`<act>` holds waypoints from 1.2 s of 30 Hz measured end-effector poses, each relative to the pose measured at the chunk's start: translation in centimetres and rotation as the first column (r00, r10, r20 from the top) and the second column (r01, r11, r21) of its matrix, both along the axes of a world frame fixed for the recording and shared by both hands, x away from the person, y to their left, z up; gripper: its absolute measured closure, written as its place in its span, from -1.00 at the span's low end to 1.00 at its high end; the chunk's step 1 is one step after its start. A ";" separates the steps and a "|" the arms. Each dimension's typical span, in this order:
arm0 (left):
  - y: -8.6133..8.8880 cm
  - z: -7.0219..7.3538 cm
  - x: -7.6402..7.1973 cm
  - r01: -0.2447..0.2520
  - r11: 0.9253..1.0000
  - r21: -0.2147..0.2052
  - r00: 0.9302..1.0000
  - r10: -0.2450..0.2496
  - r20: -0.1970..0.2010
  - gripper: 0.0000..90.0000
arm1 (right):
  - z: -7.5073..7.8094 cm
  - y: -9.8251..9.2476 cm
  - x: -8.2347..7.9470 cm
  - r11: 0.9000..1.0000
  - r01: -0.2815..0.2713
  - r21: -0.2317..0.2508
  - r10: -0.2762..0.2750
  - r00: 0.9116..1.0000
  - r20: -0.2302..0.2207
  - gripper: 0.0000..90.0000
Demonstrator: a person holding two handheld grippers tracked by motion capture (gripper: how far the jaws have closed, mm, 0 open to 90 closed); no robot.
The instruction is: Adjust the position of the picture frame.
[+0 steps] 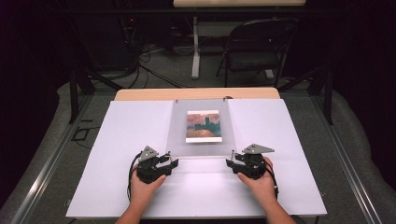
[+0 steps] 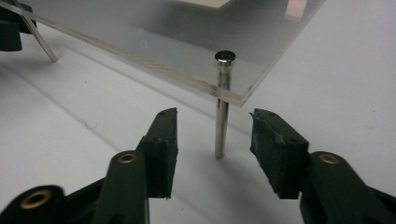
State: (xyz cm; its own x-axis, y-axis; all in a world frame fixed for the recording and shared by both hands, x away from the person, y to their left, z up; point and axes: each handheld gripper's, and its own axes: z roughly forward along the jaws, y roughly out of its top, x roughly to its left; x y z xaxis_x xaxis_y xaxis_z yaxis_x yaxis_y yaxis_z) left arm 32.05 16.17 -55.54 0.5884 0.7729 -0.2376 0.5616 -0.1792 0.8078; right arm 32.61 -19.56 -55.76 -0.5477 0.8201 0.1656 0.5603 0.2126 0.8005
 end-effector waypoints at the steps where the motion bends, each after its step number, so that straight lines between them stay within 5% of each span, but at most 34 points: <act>1: -0.1 0.0 -0.1 -0.003 1.000 0.003 1.000 0.003 -0.002 0.00 | 0.1 -0.1 -0.1 1.000 0.002 -0.007 -0.002 1.000 0.006 0.05; 11: 0.2 0.9 -1.6 0.019 0.999 0.044 1.000 -0.020 0.017 -0.25 | 1.3 -1.0 -1.8 0.997 -0.005 -0.082 0.009 0.999 0.045 -0.17; 23: 2.5 2.9 -3.0 0.021 0.997 0.073 0.999 -0.023 0.033 -0.28 | 2.6 -3.1 -3.7 0.990 -0.035 -0.136 0.041 0.998 0.044 -0.22; 36: 4.2 7.8 -1.0 0.006 0.998 0.062 0.998 -0.010 0.057 -0.26 | 6.0 -4.9 -1.9 0.987 -0.047 -0.156 0.050 0.999 0.016 -0.26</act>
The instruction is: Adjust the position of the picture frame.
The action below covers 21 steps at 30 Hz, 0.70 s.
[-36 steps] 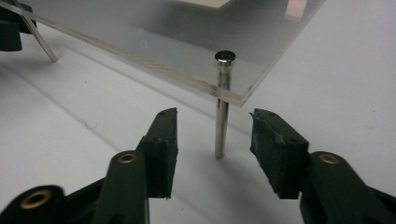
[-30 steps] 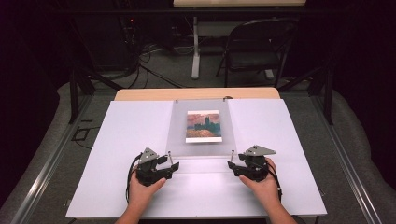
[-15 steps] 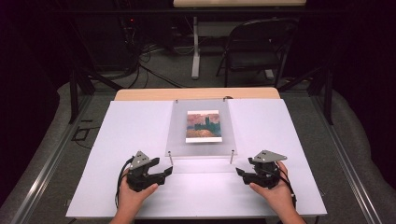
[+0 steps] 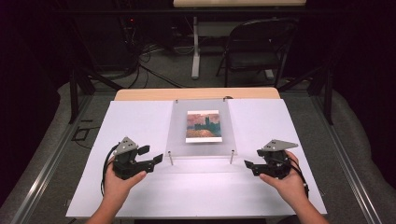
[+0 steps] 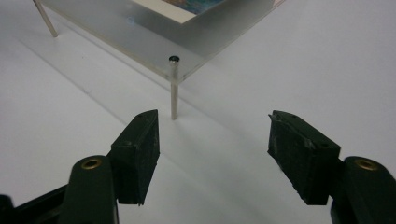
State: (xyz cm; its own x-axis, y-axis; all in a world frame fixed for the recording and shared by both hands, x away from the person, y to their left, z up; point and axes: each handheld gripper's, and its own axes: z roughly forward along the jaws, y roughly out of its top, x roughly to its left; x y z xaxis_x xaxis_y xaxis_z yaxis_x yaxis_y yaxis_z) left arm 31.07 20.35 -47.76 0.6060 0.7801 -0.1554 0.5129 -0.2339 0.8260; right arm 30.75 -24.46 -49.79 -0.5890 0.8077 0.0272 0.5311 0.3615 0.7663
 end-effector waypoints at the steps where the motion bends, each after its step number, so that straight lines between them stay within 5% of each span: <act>1: 0.0 0.3 0.4 -0.002 1.000 0.000 1.000 0.002 -0.006 -0.26 | 0.3 0.0 0.2 1.000 0.001 -0.003 -0.001 1.000 -0.005 -0.26; 9: -0.2 1.4 2.9 -0.004 1.000 0.031 1.000 0.004 -0.025 -0.26 | 2.0 0.3 2.7 1.000 -0.015 -0.014 0.015 1.000 -0.019 -0.25; 21: -1.4 3.1 7.0 0.004 1.000 0.018 0.998 -0.003 -0.069 -0.26 | 4.4 1.4 6.9 0.999 -0.029 0.021 0.030 0.999 -0.037 -0.24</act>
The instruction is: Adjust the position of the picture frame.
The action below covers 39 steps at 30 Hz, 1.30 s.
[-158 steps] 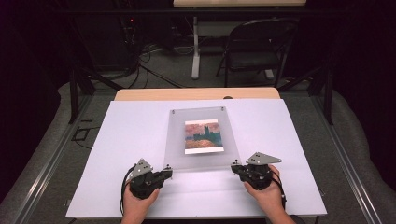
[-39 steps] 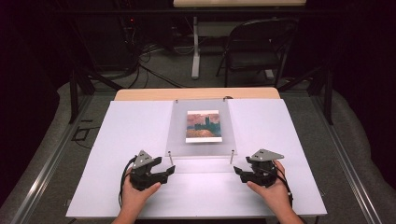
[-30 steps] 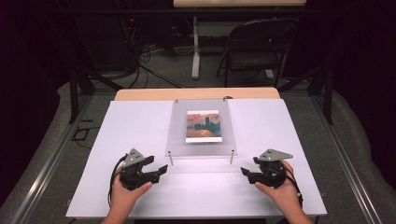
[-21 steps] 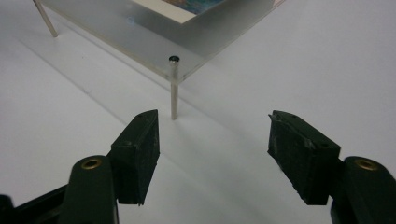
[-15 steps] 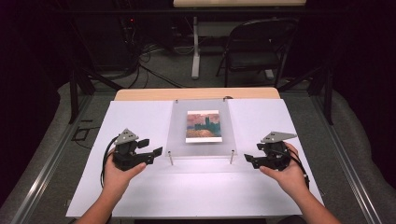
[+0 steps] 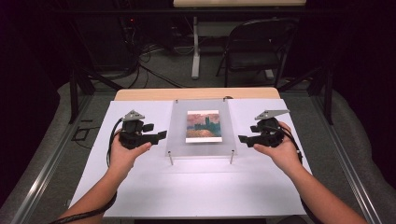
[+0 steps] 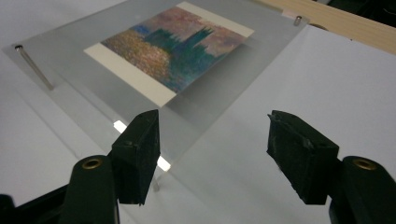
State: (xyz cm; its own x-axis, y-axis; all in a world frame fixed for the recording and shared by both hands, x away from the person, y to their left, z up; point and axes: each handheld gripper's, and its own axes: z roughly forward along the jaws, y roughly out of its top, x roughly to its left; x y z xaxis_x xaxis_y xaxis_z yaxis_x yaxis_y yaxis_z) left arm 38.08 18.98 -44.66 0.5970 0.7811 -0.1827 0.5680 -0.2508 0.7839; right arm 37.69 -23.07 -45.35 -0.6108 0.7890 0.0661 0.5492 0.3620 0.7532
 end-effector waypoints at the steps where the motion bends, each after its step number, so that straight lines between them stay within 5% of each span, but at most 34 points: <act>1: -0.2 0.1 0.3 0.000 1.000 -0.001 1.000 0.000 -0.001 -0.26 | 0.2 0.2 0.5 1.000 0.004 0.014 -0.004 1.000 -0.008 -0.24; 9: -1.3 1.2 2.7 -0.006 1.000 0.015 1.000 0.006 0.008 -0.26 | 1.2 1.7 3.7 0.998 0.020 0.052 -0.019 1.000 -0.016 -0.25; 21: -1.7 2.2 6.7 -0.039 0.999 0.035 0.999 0.040 -0.011 -0.26 | 1.4 3.2 7.9 0.999 0.036 0.021 -0.036 0.999 -0.033 -0.25; 39: -2.4 -0.3 10.6 -0.128 0.991 0.041 0.988 0.131 -0.082 -0.24 | -0.8 3.1 11.5 0.993 0.110 0.034 -0.106 0.991 -0.085 -0.25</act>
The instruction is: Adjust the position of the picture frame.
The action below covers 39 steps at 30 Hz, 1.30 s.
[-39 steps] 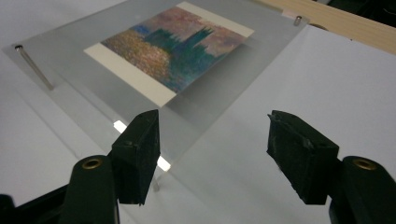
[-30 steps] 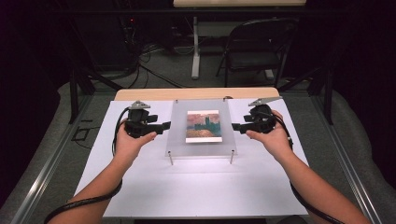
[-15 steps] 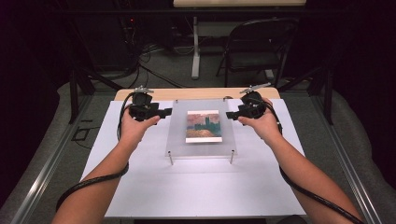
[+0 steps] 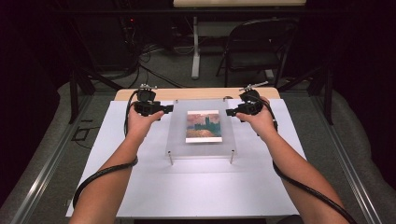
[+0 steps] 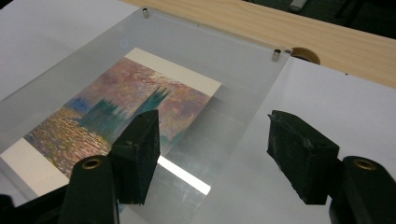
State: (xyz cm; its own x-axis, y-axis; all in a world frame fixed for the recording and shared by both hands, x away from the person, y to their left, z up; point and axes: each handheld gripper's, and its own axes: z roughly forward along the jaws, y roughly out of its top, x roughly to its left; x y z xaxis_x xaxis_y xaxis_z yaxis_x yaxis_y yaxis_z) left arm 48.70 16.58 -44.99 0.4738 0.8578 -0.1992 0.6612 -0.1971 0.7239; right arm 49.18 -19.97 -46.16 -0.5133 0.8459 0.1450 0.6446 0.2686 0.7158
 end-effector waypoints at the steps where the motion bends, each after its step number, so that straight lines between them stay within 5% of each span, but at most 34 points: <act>1: -0.1 -0.3 0.1 0.000 1.000 0.004 1.000 0.000 -0.007 -0.23 | -0.2 0.0 0.1 1.000 -0.001 -0.005 0.001 1.000 -0.003 -0.25; 10: -0.7 -2.7 0.7 -0.005 1.000 0.010 0.998 0.006 -0.056 -0.23 | -2.0 0.2 0.7 0.999 0.032 -0.005 -0.033 0.999 -0.037 -0.23; 20: -0.7 -5.3 1.0 -0.033 0.998 -0.047 0.992 0.027 -0.123 -0.22 | -4.2 -0.3 0.9 0.996 0.080 0.035 -0.076 0.992 -0.100 -0.22; 39: -1.6 -7.7 1.2 -0.039 0.996 -0.077 0.981 0.024 -0.193 -0.22 | -6.3 -0.2 1.1 0.989 0.103 0.103 -0.084 0.981 -0.175 -0.23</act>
State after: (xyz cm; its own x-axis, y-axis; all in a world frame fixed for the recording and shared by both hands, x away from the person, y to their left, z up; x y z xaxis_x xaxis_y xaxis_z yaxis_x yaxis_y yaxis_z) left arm 49.90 14.94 -52.67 0.3932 0.8492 -0.3526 0.7940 -0.1202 0.5960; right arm 50.30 -20.13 -52.47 -0.3924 0.8629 0.3186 0.7779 0.1264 0.6156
